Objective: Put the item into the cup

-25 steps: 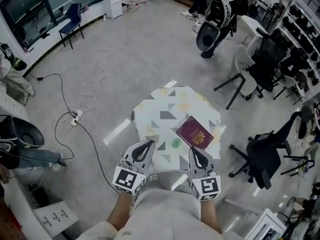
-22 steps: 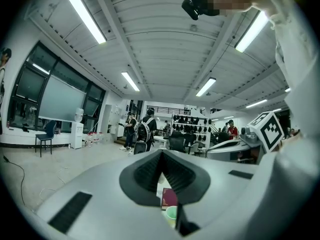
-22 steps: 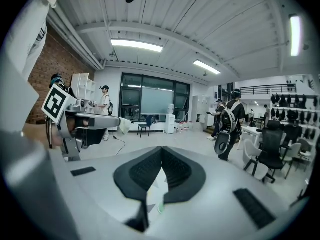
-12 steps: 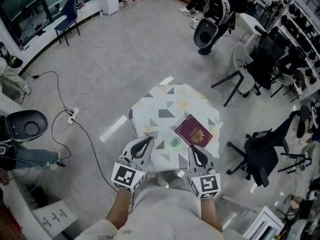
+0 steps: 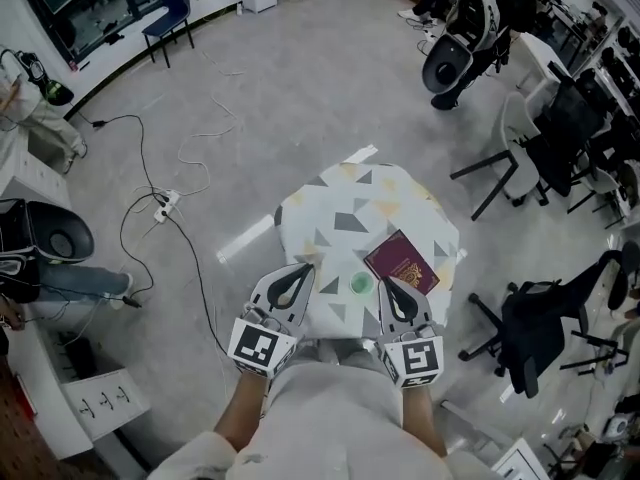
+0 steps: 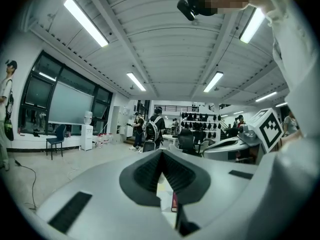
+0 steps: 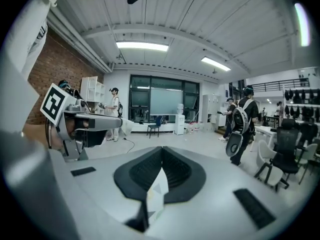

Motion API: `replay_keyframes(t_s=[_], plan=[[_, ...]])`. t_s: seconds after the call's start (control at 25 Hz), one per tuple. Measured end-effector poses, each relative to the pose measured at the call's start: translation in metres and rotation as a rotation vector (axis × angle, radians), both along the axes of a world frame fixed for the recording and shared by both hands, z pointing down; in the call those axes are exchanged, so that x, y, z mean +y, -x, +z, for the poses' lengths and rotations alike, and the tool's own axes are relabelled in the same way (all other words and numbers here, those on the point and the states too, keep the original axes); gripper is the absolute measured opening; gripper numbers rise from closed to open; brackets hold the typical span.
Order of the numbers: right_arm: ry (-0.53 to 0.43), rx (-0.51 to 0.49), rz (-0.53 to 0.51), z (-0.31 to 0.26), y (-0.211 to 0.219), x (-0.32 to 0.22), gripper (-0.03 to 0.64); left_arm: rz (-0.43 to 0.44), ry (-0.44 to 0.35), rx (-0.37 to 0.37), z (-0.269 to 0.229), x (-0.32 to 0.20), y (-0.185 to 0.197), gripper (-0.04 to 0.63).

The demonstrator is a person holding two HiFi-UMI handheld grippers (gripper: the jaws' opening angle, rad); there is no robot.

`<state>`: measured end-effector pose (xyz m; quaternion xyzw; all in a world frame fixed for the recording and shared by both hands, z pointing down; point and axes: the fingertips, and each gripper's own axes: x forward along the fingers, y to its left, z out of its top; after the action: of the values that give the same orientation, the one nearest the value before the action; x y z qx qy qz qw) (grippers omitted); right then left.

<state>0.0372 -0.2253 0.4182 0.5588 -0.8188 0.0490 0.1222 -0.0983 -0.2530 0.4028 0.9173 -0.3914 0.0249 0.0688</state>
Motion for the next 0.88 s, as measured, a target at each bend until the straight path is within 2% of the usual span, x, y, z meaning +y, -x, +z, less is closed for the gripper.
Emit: replay_keyframes(t_s=[0.2, 0.44, 0.56, 0.88], plan=[[0.026, -0.048, -0.039, 0.015, -0.02, -0.012, 0.008, -0.033, 0.011, -0.041, 0.009, -0.008, -0.025, 0.009], [0.08, -0.091, -0.089, 0.041, -0.04, -0.022, 0.006, -0.065, 0.06, -0.095, 0.035, -0.01, -0.053, 0.009], [0.111, -0.109, -0.122, 0.054, -0.043, -0.026, 0.006, -0.084, 0.105, -0.101, 0.05, -0.01, -0.061, 0.011], [0.194, -0.125, -0.18, 0.088, -0.049, -0.027, 0.006, -0.078, 0.12, -0.106, 0.066, -0.018, -0.084, 0.011]])
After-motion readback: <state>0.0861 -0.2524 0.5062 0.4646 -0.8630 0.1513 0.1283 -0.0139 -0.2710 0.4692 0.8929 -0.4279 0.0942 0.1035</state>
